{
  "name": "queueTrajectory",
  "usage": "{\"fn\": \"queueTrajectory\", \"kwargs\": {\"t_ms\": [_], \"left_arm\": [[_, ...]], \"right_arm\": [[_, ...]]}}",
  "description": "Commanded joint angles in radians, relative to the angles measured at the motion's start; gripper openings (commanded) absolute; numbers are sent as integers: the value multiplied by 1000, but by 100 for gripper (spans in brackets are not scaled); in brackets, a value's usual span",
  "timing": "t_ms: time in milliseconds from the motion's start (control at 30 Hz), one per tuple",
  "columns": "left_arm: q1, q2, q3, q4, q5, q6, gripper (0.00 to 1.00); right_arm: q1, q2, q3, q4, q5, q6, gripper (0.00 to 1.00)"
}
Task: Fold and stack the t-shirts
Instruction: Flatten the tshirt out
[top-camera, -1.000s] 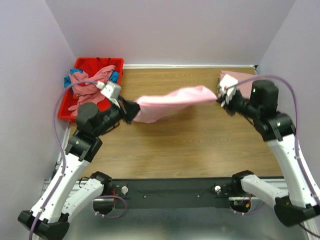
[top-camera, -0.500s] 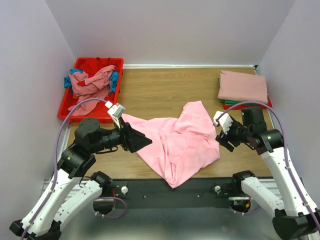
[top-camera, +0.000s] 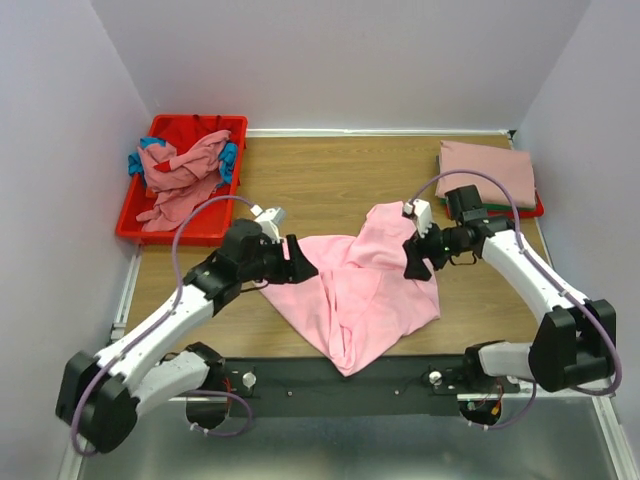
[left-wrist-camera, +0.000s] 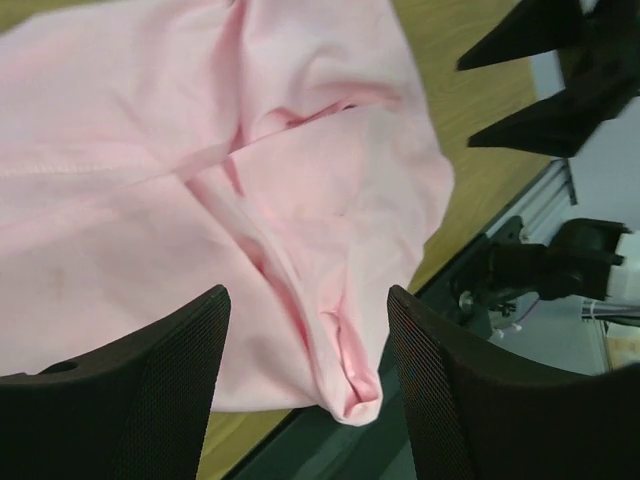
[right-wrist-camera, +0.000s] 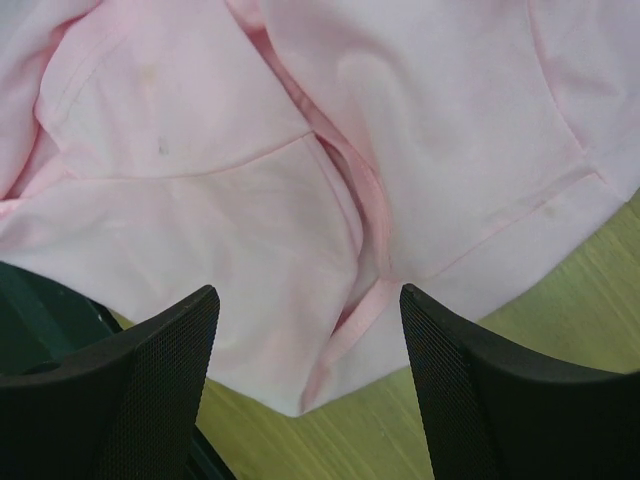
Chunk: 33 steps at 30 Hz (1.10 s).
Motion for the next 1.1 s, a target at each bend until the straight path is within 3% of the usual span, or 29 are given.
{"fn": "queueTrajectory", "kwargs": {"t_ms": [0,367,667,833,933,1000,1033,1067], "left_arm": [[-10,138,-53,155,-52,-65,70],[-136,419,74,125,-265,-44,67],[-204,482,74,88,-314,-45,66],[-230,504,54,98,-314,-51,65],[-231,533,57,112,-302,-45,56],[-234,549,62,115,-297,-44,43],[-234,550,54,123,-288,-44,32],[-234,550,54,123,-284,-44,29]], "right_arm": [[-14,40,22,119,-34,101,80],[-114,181,68,241,34,241,78],[-115,491,257,239,47,298,59],[-114,540,261,242,89,289,54],[-115,565,258,247,87,290,45],[-114,579,261,245,84,298,38],[-115,579,267,245,83,296,30],[-115,579,269,245,84,296,25]]}}
